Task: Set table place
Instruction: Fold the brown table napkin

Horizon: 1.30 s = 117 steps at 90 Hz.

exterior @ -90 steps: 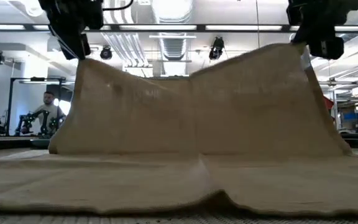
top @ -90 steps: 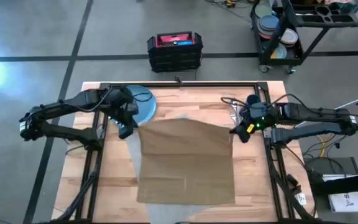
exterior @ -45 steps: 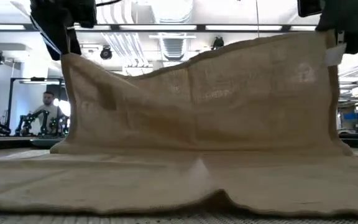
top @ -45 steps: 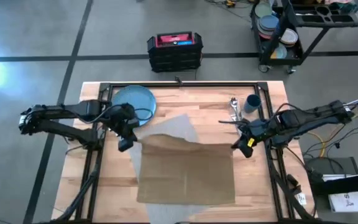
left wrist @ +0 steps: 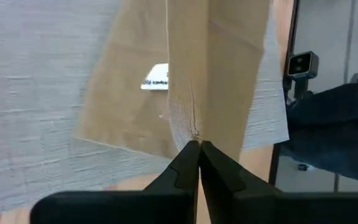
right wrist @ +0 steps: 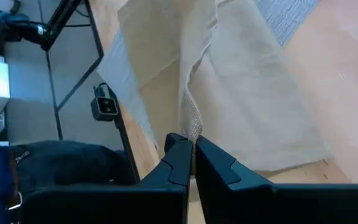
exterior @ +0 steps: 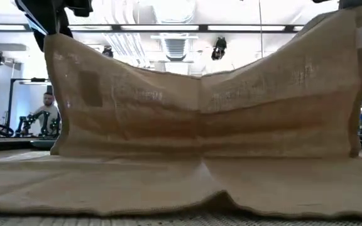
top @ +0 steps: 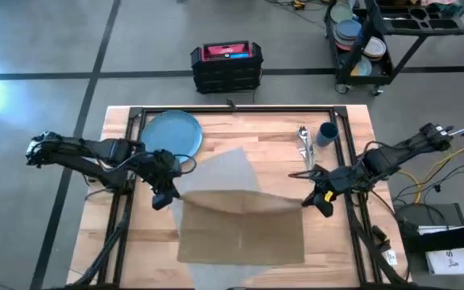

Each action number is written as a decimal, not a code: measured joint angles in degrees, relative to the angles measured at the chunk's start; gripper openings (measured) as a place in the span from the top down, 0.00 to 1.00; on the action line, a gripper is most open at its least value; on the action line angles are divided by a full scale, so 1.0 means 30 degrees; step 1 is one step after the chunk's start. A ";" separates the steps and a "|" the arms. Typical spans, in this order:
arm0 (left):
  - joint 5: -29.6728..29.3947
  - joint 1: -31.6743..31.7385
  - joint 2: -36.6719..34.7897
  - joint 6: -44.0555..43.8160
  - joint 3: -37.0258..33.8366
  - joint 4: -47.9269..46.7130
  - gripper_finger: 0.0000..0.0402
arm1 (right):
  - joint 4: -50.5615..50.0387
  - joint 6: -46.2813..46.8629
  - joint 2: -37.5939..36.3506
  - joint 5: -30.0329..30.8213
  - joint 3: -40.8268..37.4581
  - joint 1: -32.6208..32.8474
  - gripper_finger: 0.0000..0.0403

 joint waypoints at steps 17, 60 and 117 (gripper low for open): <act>-0.0020 -0.0876 0.0578 -0.0430 -0.0036 0.0309 1.00 | 0.1013 0.0204 0.1078 -0.0078 -0.0030 0.0922 1.00; 0.0517 -0.3151 0.3184 -0.0766 -0.0138 0.1740 1.00 | 0.3007 0.0811 0.3797 -0.0719 -0.0131 0.1715 1.00; 0.0007 -0.3360 0.4178 -0.0142 -0.0146 0.2050 1.00 | 0.3052 0.1405 0.5279 -0.0850 -0.0131 0.1935 1.00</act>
